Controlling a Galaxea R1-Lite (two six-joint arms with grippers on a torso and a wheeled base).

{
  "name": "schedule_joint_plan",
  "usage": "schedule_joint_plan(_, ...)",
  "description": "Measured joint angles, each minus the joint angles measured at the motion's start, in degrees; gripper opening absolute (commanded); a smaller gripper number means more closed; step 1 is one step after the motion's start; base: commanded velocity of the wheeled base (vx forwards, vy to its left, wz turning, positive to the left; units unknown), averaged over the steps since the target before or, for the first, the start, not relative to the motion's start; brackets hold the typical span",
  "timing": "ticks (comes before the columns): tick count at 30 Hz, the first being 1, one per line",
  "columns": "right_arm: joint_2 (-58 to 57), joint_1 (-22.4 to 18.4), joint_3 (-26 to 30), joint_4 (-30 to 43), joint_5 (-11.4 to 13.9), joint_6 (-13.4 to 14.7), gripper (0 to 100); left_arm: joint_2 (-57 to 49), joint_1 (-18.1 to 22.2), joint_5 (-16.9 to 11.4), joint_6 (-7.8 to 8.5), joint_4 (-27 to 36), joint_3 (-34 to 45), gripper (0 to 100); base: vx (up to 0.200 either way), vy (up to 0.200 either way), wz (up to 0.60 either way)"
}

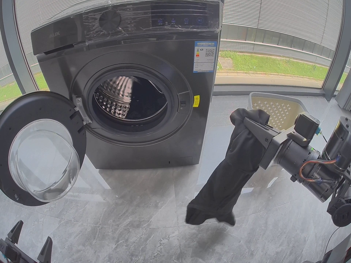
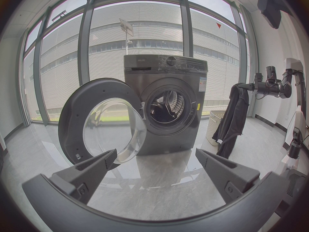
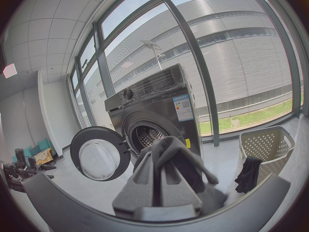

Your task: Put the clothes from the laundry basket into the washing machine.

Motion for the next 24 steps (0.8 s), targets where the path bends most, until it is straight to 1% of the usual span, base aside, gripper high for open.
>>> schedule_joint_plan(7,0.6,-1.1,-0.3,0.2,0.0,0.0,0,0.0,0.0,0.0,-0.02,0.0,0.0,100,0.000,0.000,0.00)
schedule_joint_plan(14,1.0,-2.7,-3.7,0.2,0.8,-0.1,0,0.0,0.0,0.0,0.04,0.0,0.0,100,0.000,0.000,0.00)
schedule_joint_plan(16,1.0,-2.7,-3.3,0.2,0.9,0.0,0,0.0,0.0,0.0,0.06,0.1,0.0,100,0.000,0.000,0.00)
schedule_joint_plan(20,1.2,-2.6,0.3,0.2,1.0,0.4,0,0.0,0.0,0.0,0.09,0.1,0.0,100,0.000,0.000,0.00)
schedule_joint_plan(22,1.4,-2.5,2.2,0.3,0.8,1.6,0,0.0,0.0,0.0,0.09,0.1,0.0,100,0.000,0.000,0.00)
schedule_joint_plan(24,1.8,-2.3,4.1,0.4,0.3,4.8,0,0.0,0.0,0.0,0.09,0.1,0.0,100,0.000,0.000,0.00)
